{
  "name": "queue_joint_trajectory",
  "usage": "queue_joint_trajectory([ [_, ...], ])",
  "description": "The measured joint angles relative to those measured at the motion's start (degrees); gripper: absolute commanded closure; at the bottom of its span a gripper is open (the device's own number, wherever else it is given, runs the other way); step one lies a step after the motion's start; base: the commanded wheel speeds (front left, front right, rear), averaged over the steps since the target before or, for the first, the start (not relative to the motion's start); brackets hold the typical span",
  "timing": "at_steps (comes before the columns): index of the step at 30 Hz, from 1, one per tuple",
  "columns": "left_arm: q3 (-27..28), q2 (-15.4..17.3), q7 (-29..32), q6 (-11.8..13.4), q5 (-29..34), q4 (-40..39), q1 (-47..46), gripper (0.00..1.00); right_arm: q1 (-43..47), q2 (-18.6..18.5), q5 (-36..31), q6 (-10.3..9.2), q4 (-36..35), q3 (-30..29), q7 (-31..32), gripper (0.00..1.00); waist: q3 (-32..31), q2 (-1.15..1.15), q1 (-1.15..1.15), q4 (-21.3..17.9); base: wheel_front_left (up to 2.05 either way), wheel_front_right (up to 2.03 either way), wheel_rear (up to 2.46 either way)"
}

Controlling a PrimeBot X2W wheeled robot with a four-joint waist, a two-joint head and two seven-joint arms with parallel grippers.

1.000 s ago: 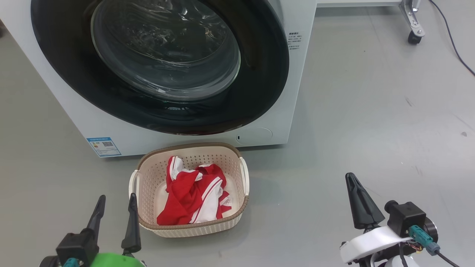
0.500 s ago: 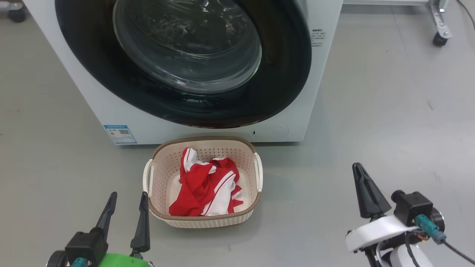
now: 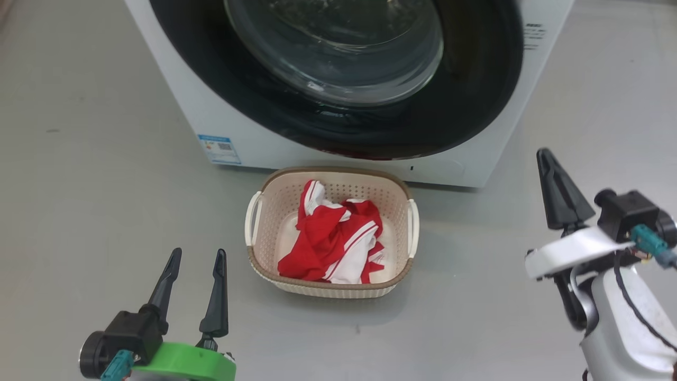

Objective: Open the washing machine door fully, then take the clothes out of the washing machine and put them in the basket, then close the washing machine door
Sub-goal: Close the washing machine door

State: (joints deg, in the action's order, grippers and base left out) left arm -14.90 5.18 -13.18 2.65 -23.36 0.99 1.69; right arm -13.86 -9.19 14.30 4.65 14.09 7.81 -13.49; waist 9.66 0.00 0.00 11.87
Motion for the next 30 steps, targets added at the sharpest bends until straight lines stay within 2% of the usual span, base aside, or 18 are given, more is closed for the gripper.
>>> queue_joint_trajectory([
  [7,0.2,-0.23,-0.27,-0.44,0.0,-0.63,-1.96,0.0,-9.88,-0.49,0.42,1.32,1.86,1.27,2.82,1.0,3.75,0.0,0.0,2.78,0.0,0.0,0.0],
  [14,0.27,-0.64,-0.58,-0.64,0.0,-0.78,-4.24,0.0,-17.98,-0.09,4.17,1.81,5.24,1.02,5.61,1.0,7.42,0.0,0.0,4.38,0.0,0.0,0.0],
  [30,0.38,-1.53,-1.09,-1.46,-0.02,0.26,-7.63,0.0,-28.75,-3.02,4.93,2.31,11.44,1.62,7.9,1.0,11.84,0.0,0.0,5.94,0.0,0.0,0.0],
])
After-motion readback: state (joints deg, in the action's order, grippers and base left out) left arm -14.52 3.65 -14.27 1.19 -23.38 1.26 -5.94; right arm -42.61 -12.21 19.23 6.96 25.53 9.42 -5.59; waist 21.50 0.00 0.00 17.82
